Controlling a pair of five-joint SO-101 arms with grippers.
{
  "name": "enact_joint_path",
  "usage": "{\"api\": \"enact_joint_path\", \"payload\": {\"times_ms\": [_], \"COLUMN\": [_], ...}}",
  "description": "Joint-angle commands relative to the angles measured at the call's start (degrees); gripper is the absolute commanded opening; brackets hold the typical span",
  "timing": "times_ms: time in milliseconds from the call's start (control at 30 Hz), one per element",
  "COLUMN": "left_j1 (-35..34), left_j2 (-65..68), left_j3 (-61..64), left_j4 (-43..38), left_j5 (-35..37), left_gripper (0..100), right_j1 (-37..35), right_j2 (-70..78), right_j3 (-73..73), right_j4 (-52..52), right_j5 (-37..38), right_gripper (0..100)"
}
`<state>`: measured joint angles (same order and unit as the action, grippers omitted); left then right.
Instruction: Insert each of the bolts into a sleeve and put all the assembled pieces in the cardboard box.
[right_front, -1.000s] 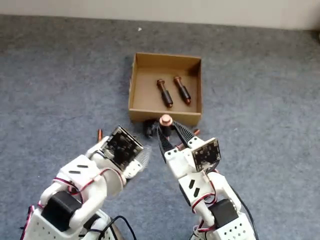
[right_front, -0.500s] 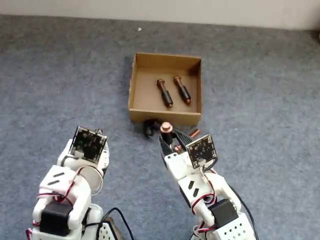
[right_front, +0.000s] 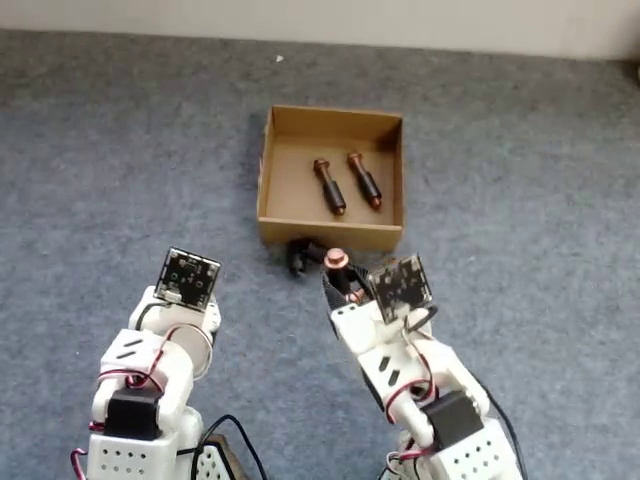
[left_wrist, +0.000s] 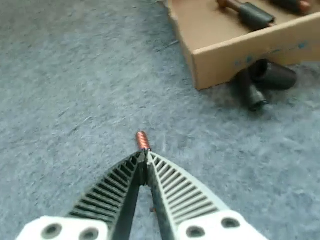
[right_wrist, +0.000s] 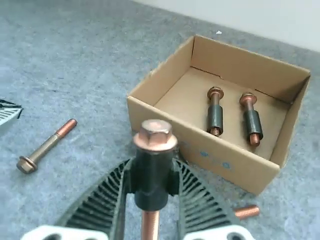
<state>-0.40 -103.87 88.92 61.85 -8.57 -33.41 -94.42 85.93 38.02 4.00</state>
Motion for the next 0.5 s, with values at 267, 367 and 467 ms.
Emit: {"api": "enact_joint_path", "payload": {"times_ms": [267, 367, 467], "left_j1": [-4.18, -4.26, -4.26], "left_j2": [-0.4, -0.4, -0.4], "left_j3": [1.71, 1.8, 1.8], "left_j4": [-5.8, -5.8, -5.8], "left_j5": [-0.7, -0.7, -0.7], "left_gripper": [1, 1, 1], "right_j1": [11.12, 11.91, 12.0], "right_j2": [52.0, 63.87, 75.03], "right_j3": [-30.11, -35.56, -40.92], "right_j4": [-30.2, -37.41, -41.27], "right_j5": [0.35, 0.44, 0.44], "right_gripper": [0.4, 0.4, 0.4]}}
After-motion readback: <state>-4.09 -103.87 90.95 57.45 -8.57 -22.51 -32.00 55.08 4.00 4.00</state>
